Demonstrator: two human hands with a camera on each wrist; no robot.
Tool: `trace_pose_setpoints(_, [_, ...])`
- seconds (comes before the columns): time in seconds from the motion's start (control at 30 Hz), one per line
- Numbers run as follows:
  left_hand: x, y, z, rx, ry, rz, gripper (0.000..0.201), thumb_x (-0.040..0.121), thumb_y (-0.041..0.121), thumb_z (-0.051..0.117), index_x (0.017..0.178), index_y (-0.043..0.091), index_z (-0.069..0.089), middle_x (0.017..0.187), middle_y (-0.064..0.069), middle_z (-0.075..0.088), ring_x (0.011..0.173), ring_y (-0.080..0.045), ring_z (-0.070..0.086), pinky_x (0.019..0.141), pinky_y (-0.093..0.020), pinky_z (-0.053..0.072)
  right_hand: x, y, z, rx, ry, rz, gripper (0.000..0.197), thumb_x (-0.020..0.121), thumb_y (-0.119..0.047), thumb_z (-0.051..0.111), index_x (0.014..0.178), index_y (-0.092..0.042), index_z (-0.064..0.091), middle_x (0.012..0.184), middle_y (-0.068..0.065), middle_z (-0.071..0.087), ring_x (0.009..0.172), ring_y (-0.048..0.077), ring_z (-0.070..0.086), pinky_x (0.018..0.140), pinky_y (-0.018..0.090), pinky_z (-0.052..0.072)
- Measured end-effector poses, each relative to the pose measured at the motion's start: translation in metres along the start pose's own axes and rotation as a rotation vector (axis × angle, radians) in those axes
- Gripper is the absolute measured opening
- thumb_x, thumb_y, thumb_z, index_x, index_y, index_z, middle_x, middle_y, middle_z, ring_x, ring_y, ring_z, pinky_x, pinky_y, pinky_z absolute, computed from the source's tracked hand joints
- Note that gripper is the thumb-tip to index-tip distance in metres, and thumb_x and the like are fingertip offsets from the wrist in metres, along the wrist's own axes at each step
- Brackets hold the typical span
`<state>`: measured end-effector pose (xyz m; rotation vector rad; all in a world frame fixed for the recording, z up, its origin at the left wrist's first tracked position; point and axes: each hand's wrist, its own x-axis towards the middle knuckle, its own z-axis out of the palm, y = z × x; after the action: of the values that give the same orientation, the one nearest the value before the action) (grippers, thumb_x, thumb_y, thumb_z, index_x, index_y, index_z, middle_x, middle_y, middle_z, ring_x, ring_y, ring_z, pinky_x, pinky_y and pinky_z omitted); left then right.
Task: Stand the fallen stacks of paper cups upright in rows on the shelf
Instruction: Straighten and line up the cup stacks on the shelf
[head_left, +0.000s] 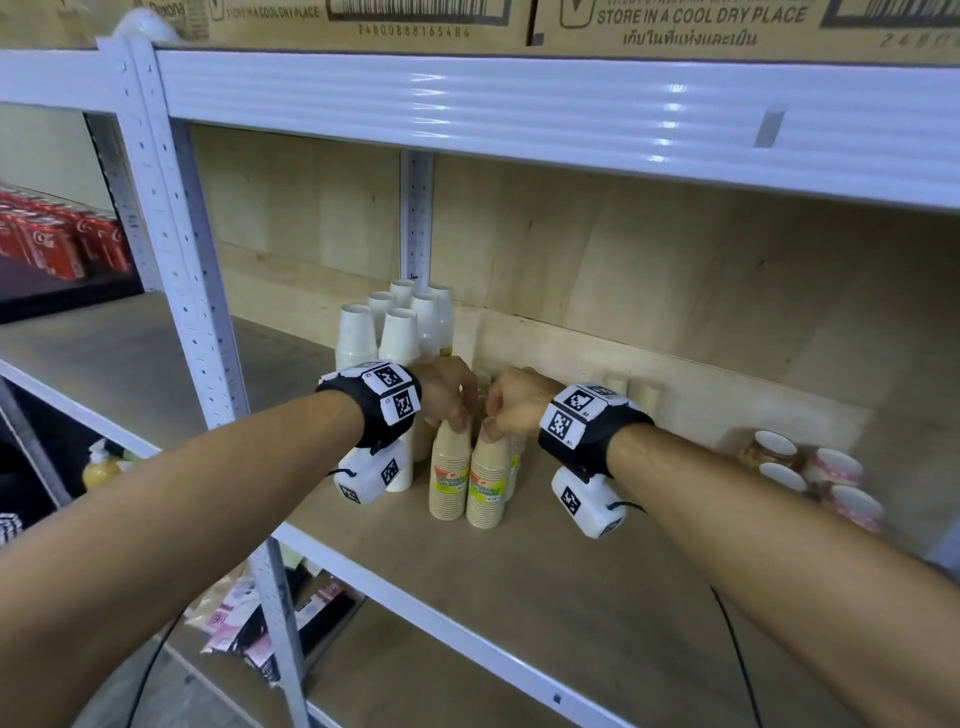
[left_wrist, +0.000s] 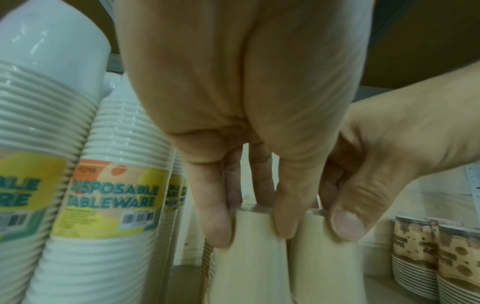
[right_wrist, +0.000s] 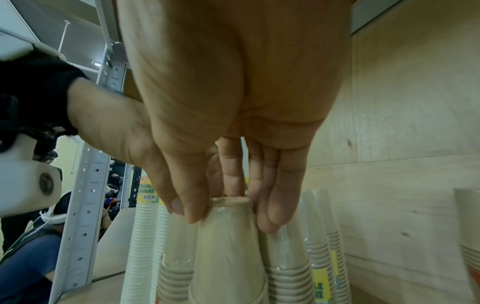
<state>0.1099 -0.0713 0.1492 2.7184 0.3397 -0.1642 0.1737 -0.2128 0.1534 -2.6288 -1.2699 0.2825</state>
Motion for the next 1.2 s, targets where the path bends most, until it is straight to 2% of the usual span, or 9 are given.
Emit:
trace_pose_setpoints(0.23, [-0.002, 0.007, -0.002, 0.012, -0.032, 0.022, 0.024, 0.078, 0.01, 0.077, 0.099, 0.017, 0.068, 0.096, -0.004, 0.069, 0.083, -0.023, 0.069, 0.047, -0.018, 0.048, -0.006, -0.003, -0.002, -0.007, 0.006, 0.005, 0.026, 0.072, -0.024, 0.082, 0.089, -0.012, 0.068, 0.089, 0.002, 0.065, 0.08, 0.019, 0.062, 0.055, 0.023, 0.045])
trace_pose_setpoints(0.37, [-0.001, 0.017, -0.004, -0.012, -0.054, 0.033, 0.027, 0.078, 0.01, 0.077, 0.103, 0.014, 0.07, 0.103, -0.008, 0.07, 0.087, -0.025, 0.071, 0.056, -0.022, 0.056, -0.011, 0.002, -0.005, 0.012, -0.003, 0.045, 0.025, 0.07, -0.024, 0.081, 0.088, -0.01, 0.072, 0.086, 0.004, 0.068, 0.081, 0.021, 0.067, 0.065, 0.029, 0.053])
trace_pose_setpoints(0.53, [0.007, 0.044, -0.008, 0.026, -0.074, 0.096, 0.026, 0.075, 0.013, 0.079, 0.099, 0.018, 0.069, 0.102, -0.006, 0.069, 0.086, -0.024, 0.071, 0.071, -0.033, 0.06, -0.025, 0.018, -0.02, 0.04, -0.022, 0.088, 0.025, 0.071, -0.02, 0.078, 0.092, -0.008, 0.071, 0.081, 0.005, 0.067, 0.069, 0.018, 0.063, 0.06, 0.027, 0.051])
trace_pose_setpoints(0.6, [0.013, 0.056, -0.009, 0.033, -0.064, 0.131, 0.025, 0.074, 0.013, 0.079, 0.097, 0.018, 0.07, 0.102, -0.005, 0.069, 0.084, -0.021, 0.069, 0.066, -0.029, 0.06, -0.032, 0.028, -0.028, 0.036, -0.02, 0.123, 0.028, 0.071, -0.019, 0.078, 0.097, -0.009, 0.072, 0.084, 0.006, 0.068, 0.072, 0.019, 0.065, 0.061, 0.028, 0.052])
trace_pose_setpoints(0.7, [0.025, 0.076, -0.009, 0.015, -0.082, 0.163, 0.022, 0.074, 0.012, 0.08, 0.092, 0.019, 0.07, 0.104, -0.008, 0.069, 0.081, -0.022, 0.07, 0.062, -0.028, 0.06, -0.041, 0.046, -0.039, 0.034, -0.014, 0.186, 0.023, 0.072, -0.02, 0.077, 0.093, -0.012, 0.071, 0.073, 0.001, 0.064, 0.064, 0.015, 0.061, 0.052, 0.02, 0.048])
trace_pose_setpoints(0.83, [0.044, 0.101, -0.007, 0.014, -0.058, 0.209, 0.022, 0.072, 0.013, 0.08, 0.089, 0.022, 0.07, 0.098, -0.011, 0.071, 0.065, -0.02, 0.066, 0.058, -0.028, 0.057, -0.052, 0.076, -0.05, 0.032, 0.036, 0.257, 0.026, 0.069, -0.022, 0.079, 0.092, -0.013, 0.072, 0.077, 0.001, 0.067, 0.066, 0.014, 0.062, 0.057, 0.023, 0.049])
trace_pose_setpoints(0.93, [0.059, 0.117, -0.005, 0.022, -0.062, 0.245, 0.022, 0.07, 0.013, 0.08, 0.086, 0.024, 0.07, 0.096, -0.009, 0.072, 0.079, -0.028, 0.073, 0.069, -0.039, 0.063, -0.056, 0.098, -0.053, 0.007, 0.072, 0.311, 0.029, 0.067, -0.023, 0.08, 0.092, -0.012, 0.072, 0.088, 0.005, 0.071, 0.078, 0.019, 0.069, 0.066, 0.03, 0.057])
trace_pose_setpoints(1.07, [0.081, 0.132, 0.001, 0.07, 0.011, 0.292, 0.021, 0.072, 0.014, 0.079, 0.089, 0.022, 0.07, 0.088, 0.002, 0.063, 0.072, -0.013, 0.062, 0.059, -0.022, 0.052, -0.06, 0.126, -0.055, -0.004, 0.129, 0.36, 0.028, 0.068, -0.022, 0.079, 0.092, -0.01, 0.073, 0.094, 0.007, 0.071, 0.089, 0.023, 0.068, 0.077, 0.036, 0.057])
trace_pose_setpoints(1.2, [0.1, 0.141, 0.01, 0.074, 0.041, 0.31, 0.025, 0.074, 0.014, 0.078, 0.097, 0.019, 0.07, 0.091, 0.004, 0.058, 0.076, -0.012, 0.057, 0.059, -0.021, 0.045, -0.062, 0.149, -0.055, -0.009, 0.167, 0.417, 0.03, 0.072, -0.019, 0.077, 0.099, -0.006, 0.073, 0.101, 0.007, 0.07, 0.092, 0.023, 0.066, 0.078, 0.034, 0.057])
